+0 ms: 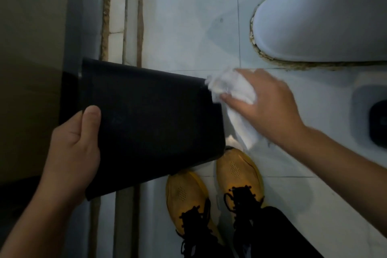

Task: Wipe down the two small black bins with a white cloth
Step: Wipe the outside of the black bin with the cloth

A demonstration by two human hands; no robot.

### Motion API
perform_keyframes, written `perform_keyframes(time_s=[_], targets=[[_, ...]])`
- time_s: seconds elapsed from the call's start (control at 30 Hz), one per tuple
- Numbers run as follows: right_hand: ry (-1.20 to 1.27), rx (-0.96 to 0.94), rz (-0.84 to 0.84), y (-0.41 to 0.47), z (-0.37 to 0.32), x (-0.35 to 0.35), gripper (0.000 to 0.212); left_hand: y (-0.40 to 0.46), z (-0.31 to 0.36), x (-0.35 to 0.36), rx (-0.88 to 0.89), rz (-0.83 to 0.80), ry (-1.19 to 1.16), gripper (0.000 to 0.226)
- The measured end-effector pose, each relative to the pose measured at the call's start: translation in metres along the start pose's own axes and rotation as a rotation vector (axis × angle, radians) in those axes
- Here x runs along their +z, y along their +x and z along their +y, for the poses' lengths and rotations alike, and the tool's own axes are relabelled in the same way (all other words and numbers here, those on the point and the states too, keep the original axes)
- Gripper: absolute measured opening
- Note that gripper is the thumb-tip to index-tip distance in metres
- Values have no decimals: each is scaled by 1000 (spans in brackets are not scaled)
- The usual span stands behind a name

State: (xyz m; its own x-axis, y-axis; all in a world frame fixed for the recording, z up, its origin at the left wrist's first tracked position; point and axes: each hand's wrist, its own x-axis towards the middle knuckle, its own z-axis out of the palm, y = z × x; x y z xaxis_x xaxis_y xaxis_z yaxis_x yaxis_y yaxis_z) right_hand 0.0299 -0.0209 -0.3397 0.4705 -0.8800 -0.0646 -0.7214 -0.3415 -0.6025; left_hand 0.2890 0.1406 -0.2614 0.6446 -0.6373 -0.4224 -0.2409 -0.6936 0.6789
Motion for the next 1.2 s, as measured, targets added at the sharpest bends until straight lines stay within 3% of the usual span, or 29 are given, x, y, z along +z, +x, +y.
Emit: perform_keyframes(time_s=[0.13, 0.27, 0.33, 0.57, 0.67, 0.77, 0.87, 1.0, 1.2], targets=[[-12, -129, -174, -64, -7, 18, 62, -2, 9, 3, 99, 40, -34, 44], [40, -234, -234, -98, -4, 23, 59, -5, 9, 0, 59, -48, -126, 42], [49, -277, -203, -100, -1, 18, 56, -4, 9, -1, 47, -74, -170, 40], [124, -98, -109, -66, -12, -2, 54, 14, 19, -18, 14, -108, -274, 27], [172, -115, -109, -52, -29, -5, 53, 35, 32, -24, -88, -159, -274, 24], [245, -108, -81, -42, -44, -6, 52, 57, 53, -18, -228, -170, -332, 49], [277, -107, -41, -38, -53, -6, 53, 68, 70, -9, -283, -130, -320, 46], [225, -183, -55, -34, -59, -4, 60, 64, 68, -7, -258, -64, -260, 34], [31, -349, 52, -20, -78, 8, 59, 38, 63, -14, -204, -107, -300, 38]])
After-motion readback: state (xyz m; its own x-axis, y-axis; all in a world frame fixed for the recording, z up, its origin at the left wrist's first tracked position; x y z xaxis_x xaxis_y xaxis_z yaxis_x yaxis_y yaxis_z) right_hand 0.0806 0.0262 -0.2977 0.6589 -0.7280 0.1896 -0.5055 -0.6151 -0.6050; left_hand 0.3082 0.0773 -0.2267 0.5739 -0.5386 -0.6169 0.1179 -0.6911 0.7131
